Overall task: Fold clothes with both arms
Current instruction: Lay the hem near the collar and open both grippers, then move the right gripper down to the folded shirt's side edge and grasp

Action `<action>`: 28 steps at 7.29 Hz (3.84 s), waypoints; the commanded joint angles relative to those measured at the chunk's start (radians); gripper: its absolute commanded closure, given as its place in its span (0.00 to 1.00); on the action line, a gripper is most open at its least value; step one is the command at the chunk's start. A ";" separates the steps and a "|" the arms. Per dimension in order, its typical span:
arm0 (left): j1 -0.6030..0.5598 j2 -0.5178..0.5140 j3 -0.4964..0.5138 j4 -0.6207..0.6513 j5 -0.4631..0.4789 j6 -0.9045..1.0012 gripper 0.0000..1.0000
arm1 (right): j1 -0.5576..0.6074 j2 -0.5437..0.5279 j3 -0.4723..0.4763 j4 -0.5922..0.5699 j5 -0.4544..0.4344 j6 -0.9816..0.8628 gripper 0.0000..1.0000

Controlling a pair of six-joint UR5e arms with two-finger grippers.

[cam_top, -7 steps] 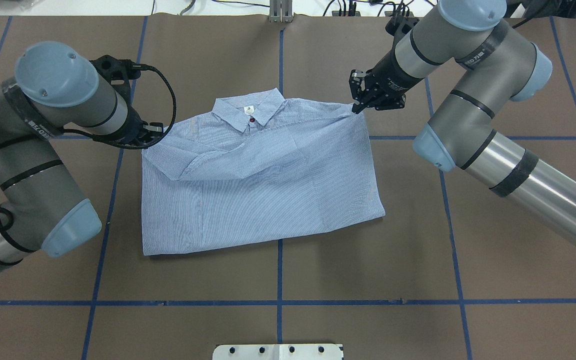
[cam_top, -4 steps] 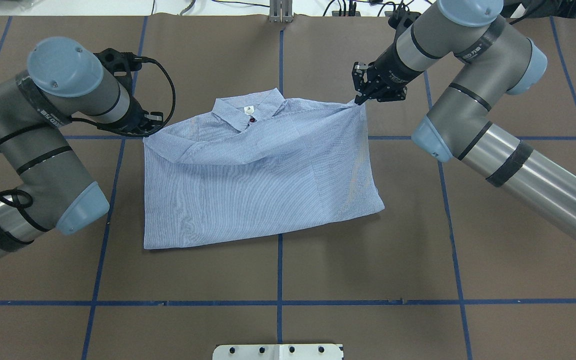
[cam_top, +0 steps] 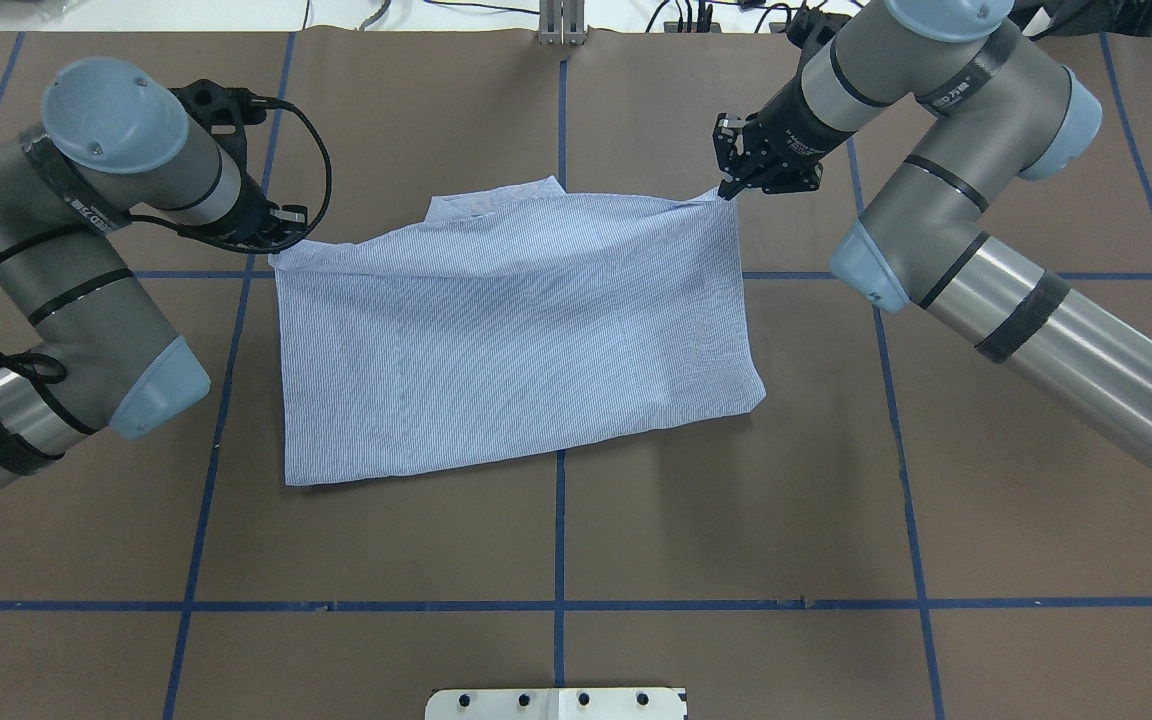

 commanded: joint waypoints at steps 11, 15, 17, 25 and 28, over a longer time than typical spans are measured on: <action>-0.006 -0.024 0.016 -0.014 0.000 -0.006 0.00 | -0.042 0.000 -0.030 0.005 -0.017 -0.063 0.00; -0.015 -0.019 -0.031 -0.005 -0.006 -0.009 0.00 | -0.194 -0.194 0.195 -0.001 -0.155 -0.049 0.01; -0.015 -0.021 -0.050 -0.003 -0.006 -0.026 0.00 | -0.196 -0.233 0.223 -0.009 -0.141 -0.049 0.01; -0.018 -0.019 -0.073 0.001 -0.003 -0.032 0.00 | -0.234 -0.257 0.228 -0.014 -0.132 -0.040 0.44; -0.024 -0.015 -0.071 0.000 -0.001 -0.032 0.00 | -0.237 -0.257 0.229 -0.011 -0.132 -0.040 0.81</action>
